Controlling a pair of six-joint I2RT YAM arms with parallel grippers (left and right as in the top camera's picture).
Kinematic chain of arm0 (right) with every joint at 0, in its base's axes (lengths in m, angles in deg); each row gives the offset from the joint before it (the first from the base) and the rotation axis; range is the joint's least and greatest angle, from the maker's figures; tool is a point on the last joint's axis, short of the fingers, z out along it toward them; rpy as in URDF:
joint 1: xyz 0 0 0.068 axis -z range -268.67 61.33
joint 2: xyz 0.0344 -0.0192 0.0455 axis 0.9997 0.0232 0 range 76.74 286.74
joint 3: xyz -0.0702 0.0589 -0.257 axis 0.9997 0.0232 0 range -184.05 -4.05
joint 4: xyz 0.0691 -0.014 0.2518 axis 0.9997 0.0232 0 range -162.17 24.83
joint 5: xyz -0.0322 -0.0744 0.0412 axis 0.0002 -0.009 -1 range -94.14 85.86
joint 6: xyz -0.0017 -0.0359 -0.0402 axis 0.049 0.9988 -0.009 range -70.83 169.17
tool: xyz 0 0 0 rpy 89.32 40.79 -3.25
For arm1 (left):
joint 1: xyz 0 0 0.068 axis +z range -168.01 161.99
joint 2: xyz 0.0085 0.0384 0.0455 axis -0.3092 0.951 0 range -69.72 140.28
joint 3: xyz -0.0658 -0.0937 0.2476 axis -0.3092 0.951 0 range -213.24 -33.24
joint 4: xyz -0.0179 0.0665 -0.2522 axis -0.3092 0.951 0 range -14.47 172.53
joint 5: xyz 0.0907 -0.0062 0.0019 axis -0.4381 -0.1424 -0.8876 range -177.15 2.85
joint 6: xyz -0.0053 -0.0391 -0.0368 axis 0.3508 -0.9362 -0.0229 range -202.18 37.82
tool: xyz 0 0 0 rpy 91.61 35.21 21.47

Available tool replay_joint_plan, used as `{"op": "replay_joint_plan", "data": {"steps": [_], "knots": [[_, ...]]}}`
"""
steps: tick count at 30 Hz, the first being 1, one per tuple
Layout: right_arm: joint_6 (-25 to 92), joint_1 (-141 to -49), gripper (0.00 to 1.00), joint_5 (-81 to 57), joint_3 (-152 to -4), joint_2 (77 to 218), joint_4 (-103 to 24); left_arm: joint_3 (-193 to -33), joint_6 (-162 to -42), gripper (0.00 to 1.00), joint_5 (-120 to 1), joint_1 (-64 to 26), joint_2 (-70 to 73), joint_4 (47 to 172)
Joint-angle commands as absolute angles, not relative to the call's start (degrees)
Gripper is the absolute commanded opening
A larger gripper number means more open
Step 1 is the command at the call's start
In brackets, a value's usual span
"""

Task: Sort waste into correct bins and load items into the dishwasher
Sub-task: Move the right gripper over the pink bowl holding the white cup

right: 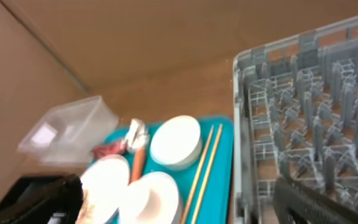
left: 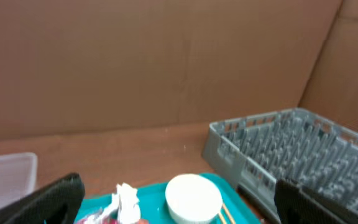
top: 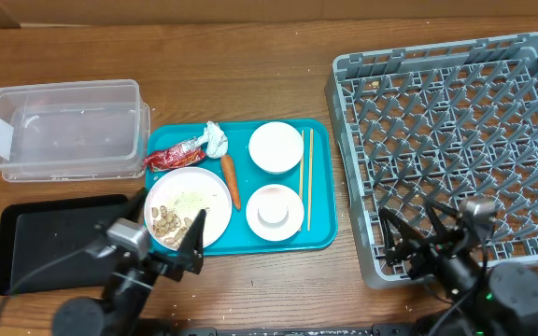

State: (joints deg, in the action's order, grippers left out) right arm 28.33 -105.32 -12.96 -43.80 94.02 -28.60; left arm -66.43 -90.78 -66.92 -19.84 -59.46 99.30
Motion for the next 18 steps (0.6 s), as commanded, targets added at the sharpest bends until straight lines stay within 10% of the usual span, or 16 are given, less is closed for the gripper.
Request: {"op": "replay_joint_plan", "data": {"steps": [1,18], "knots": [[27.0,-105.5,1.0,-17.3,-55.6,104.7,-23.1,-79.1,-88.2,1.0,-69.8,-19.5,-49.6,107.2],[26.4,-122.9,1.0,-13.5,-72.3,139.4,-12.2,-123.9,-83.4,1.0,-76.6,-19.5,-12.3,143.4]]}}
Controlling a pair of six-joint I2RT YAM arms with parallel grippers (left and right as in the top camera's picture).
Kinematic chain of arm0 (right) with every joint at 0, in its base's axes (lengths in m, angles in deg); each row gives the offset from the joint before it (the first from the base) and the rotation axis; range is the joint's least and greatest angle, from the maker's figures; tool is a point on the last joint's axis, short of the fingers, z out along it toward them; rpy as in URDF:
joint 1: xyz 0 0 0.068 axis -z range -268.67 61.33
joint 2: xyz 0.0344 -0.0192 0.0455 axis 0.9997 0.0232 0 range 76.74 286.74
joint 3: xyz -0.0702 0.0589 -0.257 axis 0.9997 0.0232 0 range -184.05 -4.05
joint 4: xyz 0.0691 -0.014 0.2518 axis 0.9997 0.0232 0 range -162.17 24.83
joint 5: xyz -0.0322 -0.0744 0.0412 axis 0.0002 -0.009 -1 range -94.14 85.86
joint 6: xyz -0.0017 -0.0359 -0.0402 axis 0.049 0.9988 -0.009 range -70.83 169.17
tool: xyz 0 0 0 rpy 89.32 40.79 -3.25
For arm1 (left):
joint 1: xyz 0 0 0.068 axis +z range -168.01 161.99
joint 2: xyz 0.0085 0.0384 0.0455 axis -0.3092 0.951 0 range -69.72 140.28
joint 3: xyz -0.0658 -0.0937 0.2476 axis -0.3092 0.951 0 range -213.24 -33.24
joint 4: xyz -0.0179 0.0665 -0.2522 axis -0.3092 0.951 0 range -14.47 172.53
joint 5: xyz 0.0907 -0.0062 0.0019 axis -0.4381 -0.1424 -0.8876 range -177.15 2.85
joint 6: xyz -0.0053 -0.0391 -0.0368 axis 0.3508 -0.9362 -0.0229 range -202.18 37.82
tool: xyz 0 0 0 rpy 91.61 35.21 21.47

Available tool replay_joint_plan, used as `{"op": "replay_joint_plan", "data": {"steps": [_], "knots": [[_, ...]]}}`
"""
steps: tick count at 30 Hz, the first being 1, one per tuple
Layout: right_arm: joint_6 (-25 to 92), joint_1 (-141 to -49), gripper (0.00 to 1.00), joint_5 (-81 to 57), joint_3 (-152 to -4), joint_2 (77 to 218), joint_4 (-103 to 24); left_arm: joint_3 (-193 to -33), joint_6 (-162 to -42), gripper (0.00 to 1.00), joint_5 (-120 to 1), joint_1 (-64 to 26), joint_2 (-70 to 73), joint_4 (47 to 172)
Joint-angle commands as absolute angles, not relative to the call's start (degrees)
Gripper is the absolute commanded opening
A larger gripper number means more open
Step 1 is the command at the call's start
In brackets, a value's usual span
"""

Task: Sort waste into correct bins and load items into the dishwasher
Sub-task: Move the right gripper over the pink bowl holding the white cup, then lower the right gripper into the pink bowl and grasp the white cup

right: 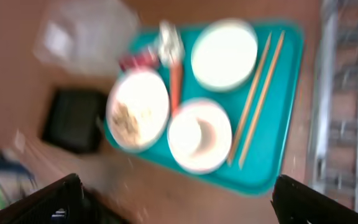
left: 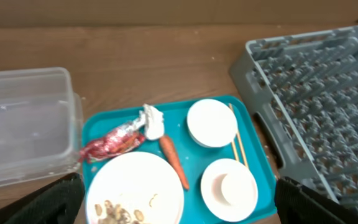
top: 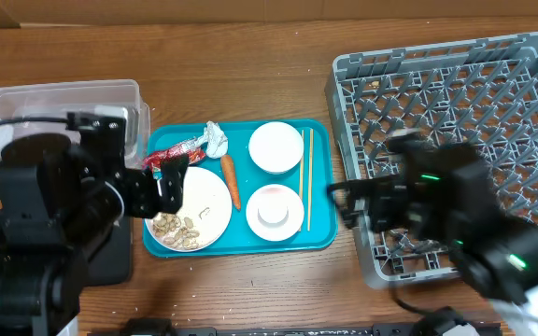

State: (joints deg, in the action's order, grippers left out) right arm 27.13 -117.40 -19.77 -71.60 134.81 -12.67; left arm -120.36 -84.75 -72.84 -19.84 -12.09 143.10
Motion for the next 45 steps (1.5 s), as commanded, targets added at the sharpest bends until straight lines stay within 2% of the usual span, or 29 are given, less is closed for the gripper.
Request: {"op": "replay_joint_plan", "data": {"steps": [1,7,12,17,21,23,30,37,41,44,45], "knots": [[26.5,-125.2,1.0,-12.4,-72.3,142.0,-12.8,-124.2,-83.4,1.0,-77.9,-19.5,-12.5,143.1],[26.4,-130.8,1.0,-20.7,-72.3,152.9,-21.8,-124.3,-83.4,1.0,-81.2,-19.5,-12.8,142.3],[19.7,-137.2,1.0,-4.5,-72.3,162.3,-21.8,-124.3,-83.4,1.0,-82.0,-19.5,-12.7,144.2],[18.9,-138.6,0.96,-2.7,-72.3,169.2,-23.4,-124.2,-83.4,1.0,-81.8,-19.5,-12.7,144.8],[18.9,-138.6,0.89,-2.6,-72.3,172.4,-25.7,-124.2,-83.5,1.0,-81.8,-19.5,-12.7,144.8],[18.9,-138.6,0.83,-1.1,-72.3,173.1,-26.1,-124.2,-83.5,1.0,-81.8,-19.5,-12.7,144.8],[19.1,-138.6,0.8,0.9,-72.3,173.4,-27.3,-124.2,-83.4,1.0,-81.8,-19.5,-12.7,144.8],[19.1,-140.8,0.8,-0.1,-72.3,175.9,-26.9,-124.2,-83.4,1.0,-81.8,-19.5,-12.7,144.8],[19.1,-141.0,0.72,3.9,-72.5,175.5,-27.0,-124.2,-83.4,1.0,-81.8,-19.5,-12.7,144.8],[19.1,-140.6,0.6,5.4,-73.8,174.5,-25.6,-124.2,-83.4,1.0,-81.8,-19.5,-12.7,144.8],[19.1,-140.4,0.59,5.5,-74.7,173.7,-24.8,-124.2,-83.4,1.0,-81.8,-19.5,-12.7,144.8]]}}
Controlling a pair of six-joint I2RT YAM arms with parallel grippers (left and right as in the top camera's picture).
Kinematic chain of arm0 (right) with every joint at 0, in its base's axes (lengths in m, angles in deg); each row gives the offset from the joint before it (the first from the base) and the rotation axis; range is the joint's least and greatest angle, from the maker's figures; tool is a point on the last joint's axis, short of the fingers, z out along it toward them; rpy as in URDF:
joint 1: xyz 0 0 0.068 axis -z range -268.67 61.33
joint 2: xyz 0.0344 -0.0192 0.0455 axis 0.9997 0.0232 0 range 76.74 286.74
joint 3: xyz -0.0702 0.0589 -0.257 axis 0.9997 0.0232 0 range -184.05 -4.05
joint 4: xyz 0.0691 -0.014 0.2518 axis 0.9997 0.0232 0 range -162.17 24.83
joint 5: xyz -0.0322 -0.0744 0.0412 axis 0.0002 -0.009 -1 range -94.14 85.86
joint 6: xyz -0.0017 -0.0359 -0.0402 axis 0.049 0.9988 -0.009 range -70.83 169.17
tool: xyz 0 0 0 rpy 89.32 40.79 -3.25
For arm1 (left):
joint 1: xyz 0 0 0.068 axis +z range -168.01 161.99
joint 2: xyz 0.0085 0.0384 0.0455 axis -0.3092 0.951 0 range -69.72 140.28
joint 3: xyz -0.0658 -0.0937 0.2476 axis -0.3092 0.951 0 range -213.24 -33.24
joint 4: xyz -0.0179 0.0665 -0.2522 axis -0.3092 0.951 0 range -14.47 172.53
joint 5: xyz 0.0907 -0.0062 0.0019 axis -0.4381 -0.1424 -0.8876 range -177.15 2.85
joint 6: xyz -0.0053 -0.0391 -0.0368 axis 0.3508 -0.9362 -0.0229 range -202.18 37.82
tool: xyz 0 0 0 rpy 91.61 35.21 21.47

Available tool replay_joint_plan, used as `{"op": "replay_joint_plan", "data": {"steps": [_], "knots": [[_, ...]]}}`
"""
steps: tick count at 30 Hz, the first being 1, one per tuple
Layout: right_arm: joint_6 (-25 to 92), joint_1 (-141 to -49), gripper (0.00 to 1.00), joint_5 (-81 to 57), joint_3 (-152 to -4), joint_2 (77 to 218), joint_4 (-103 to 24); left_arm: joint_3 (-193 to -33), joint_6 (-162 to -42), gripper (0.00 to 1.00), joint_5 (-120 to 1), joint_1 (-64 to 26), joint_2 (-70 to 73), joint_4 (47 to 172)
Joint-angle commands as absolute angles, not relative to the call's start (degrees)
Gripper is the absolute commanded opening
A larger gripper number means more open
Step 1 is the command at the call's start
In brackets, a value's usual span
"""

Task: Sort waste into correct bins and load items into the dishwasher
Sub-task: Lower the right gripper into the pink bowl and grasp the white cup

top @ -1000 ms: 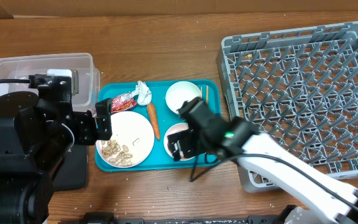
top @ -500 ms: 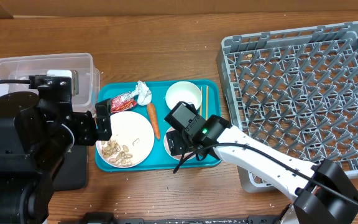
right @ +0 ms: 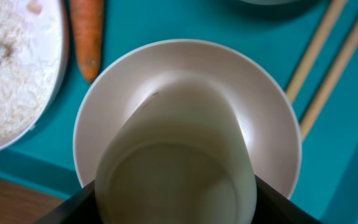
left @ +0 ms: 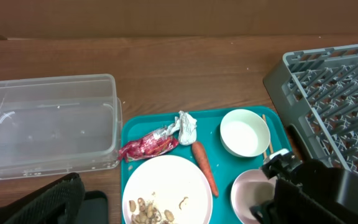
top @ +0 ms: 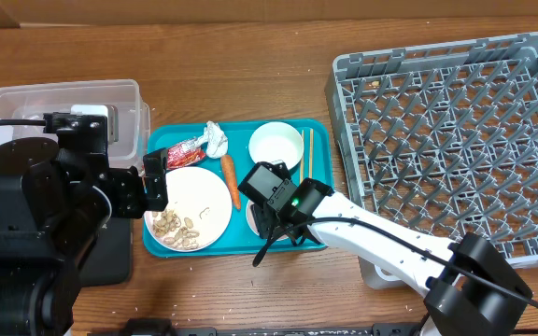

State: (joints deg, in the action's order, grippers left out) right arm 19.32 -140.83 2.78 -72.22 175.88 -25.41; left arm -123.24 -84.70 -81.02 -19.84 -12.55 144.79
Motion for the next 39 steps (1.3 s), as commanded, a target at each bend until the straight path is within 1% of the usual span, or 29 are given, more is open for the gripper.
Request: {"op": "replay_joint_plan", "data": {"steps": [1,9,13,16,18,21,24,30,32,34,35,39], "knots": [[19.1,-140.2,0.59,6.0,-75.5,172.8,-24.1,-124.2,-83.4,1.0,-81.8,-19.5,-12.7,144.8],[18.5,-139.3,0.59,13.5,-82.5,161.7,-15.0,-124.2,-83.4,1.0,-81.8,-19.5,-12.7,144.8],[16.3,-135.0,0.59,16.0,-82.7,155.0,-8.8,-124.2,-83.4,1.0,-81.8,-19.5,-12.7,144.8],[16.4,-130.8,0.59,15.5,-82.6,151.2,-5.7,-124.2,-83.4,1.0,-81.8,-19.5,-12.7,144.8],[18.7,-128.8,0.62,13.7,-82.6,149.4,-4.5,-124.2,-83.4,1.0,-81.8,-19.5,-12.7,144.8],[24.7,-128.4,0.68,6.2,-82.3,149.1,-5.2,-124.2,-83.4,1.0,-81.8,-19.5,-12.7,144.8],[25.6,-130.8,0.7,1.1,-80.6,151.2,-7.9,-124.2,-83.4,1.0,-81.8,-19.5,-12.7,144.8],[25.6,-137.5,0.71,0.7,-79.4,162.5,-15.7,-124.2,-83.4,1.0,-81.8,-19.5,-12.7,144.8],[25.6,-138.5,0.65,0.7,-79.4,167.2,-18.0,-124.2,-83.4,1.0,-81.8,-19.5,-12.7,144.8],[25.6,-138.5,0.54,0.7,-79.4,171.3,-19.3,-124.2,-83.4,1.0,-81.8,-19.5,-12.7,144.8],[25.2,-138.5,0.51,0.9,-79.4,173.5,-19.6,-124.2,-83.4,1.0,-81.8,-19.5,-12.7,144.8],[23.2,-138.4,0.52,0.1,-79.4,178.3,-19.0,-124.2,-83.4,1.0,-81.8,-19.5,-12.7,144.8]]}}
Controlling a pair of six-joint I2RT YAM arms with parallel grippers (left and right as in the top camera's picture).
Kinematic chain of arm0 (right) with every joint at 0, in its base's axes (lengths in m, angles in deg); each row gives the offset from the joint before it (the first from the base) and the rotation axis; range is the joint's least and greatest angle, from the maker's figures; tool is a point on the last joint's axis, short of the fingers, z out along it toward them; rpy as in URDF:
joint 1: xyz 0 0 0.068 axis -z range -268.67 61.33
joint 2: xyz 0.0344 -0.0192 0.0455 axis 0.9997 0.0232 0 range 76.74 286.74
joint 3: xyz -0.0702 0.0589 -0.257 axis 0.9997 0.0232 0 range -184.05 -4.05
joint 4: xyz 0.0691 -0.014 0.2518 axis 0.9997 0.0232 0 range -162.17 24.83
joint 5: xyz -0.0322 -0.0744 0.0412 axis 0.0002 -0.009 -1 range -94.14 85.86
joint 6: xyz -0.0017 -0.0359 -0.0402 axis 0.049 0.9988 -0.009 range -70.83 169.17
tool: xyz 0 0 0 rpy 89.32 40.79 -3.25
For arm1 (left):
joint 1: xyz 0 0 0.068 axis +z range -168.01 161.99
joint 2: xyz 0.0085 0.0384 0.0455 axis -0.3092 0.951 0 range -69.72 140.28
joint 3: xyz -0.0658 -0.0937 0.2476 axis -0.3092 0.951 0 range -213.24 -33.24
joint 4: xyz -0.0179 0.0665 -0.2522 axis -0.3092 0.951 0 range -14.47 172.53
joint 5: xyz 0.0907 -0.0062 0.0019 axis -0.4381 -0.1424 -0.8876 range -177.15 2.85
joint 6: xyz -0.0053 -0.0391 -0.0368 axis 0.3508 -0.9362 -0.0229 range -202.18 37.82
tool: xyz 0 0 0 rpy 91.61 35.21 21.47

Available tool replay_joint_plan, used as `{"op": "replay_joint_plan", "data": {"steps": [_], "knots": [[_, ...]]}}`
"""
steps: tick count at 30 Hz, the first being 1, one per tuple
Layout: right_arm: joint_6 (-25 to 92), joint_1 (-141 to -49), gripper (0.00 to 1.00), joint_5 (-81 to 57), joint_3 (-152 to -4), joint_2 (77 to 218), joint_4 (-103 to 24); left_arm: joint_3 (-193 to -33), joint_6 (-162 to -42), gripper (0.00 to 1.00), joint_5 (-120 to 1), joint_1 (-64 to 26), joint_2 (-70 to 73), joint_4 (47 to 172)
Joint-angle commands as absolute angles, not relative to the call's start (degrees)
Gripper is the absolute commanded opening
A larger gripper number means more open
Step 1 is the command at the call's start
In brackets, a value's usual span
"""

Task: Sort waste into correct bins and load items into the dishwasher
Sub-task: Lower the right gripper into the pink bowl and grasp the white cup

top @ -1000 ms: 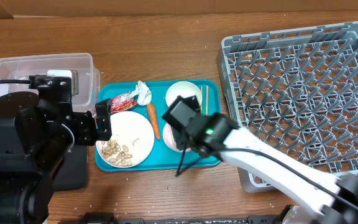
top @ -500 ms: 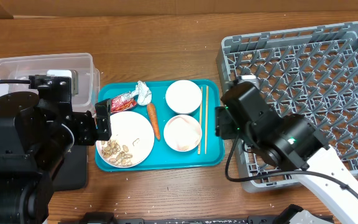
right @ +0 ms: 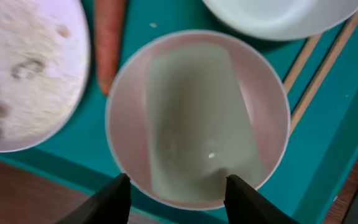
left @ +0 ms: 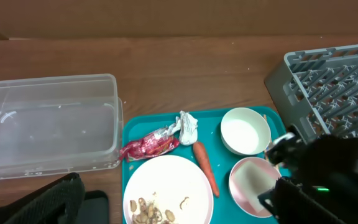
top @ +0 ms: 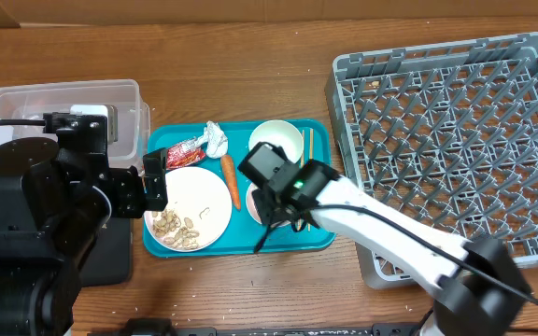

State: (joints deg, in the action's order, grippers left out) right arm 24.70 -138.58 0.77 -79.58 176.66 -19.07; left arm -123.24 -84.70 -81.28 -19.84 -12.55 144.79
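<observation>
A pink bowl (right: 126,106) on the teal tray (top: 318,238) holds a pale cup (right: 197,118) lying on its side. My right gripper (right: 178,182) hangs open just above them, a finger at each side of the bowl's near rim. Also on the tray are a white plate with peanuts (top: 188,207), a carrot (top: 230,180), a red wrapper (top: 180,152), a crumpled tissue (top: 215,138), a white bowl (top: 276,143) and chopsticks (right: 319,68). My left gripper (left: 179,205) is open, high over the tray's left side.
The grey dish rack (top: 456,131) fills the table's right side. A clear plastic bin (top: 63,126) stands at the back left. In front of it lies a black tray (left: 95,202), mostly under my left arm.
My right gripper has drawn back a little from the pink bowl, and its fingers stand closer together but still apart. The cup looks tipped onto its side. The left arm has not moved.
Both arms were folded low at the table's front edge. Then both were raised, the left over the left side, the right by the rack. Later the right gripper was close over the cup in the pink bowl, where it still hangs open.
</observation>
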Motion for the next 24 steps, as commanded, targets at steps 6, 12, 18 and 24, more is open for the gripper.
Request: {"op": "replay_joint_plan", "data": {"steps": [6,12,18,24], "knots": [[23.7,-138.4,0.65,0.1,-79.4,179.0,-19.1,-124.2,-83.4,1.0,-81.8,-19.5,-12.7,144.8],[23.5,-138.4,0.65,0.2,-79.4,179.0,-19.1,-124.2,-83.4,1.0,-81.8,-19.5,-12.7,144.8],[23.5,-138.4,0.88,-0.8,-79.3,179.3,-23.4,-124.2,-83.4,1.0,-81.8,-19.5,-12.7,144.8],[23.5,-138.3,0.88,-0.8,-78.2,181.9,-24.4,-124.2,-83.4,1.0,-81.8,-19.5,-12.7,144.8]]}}
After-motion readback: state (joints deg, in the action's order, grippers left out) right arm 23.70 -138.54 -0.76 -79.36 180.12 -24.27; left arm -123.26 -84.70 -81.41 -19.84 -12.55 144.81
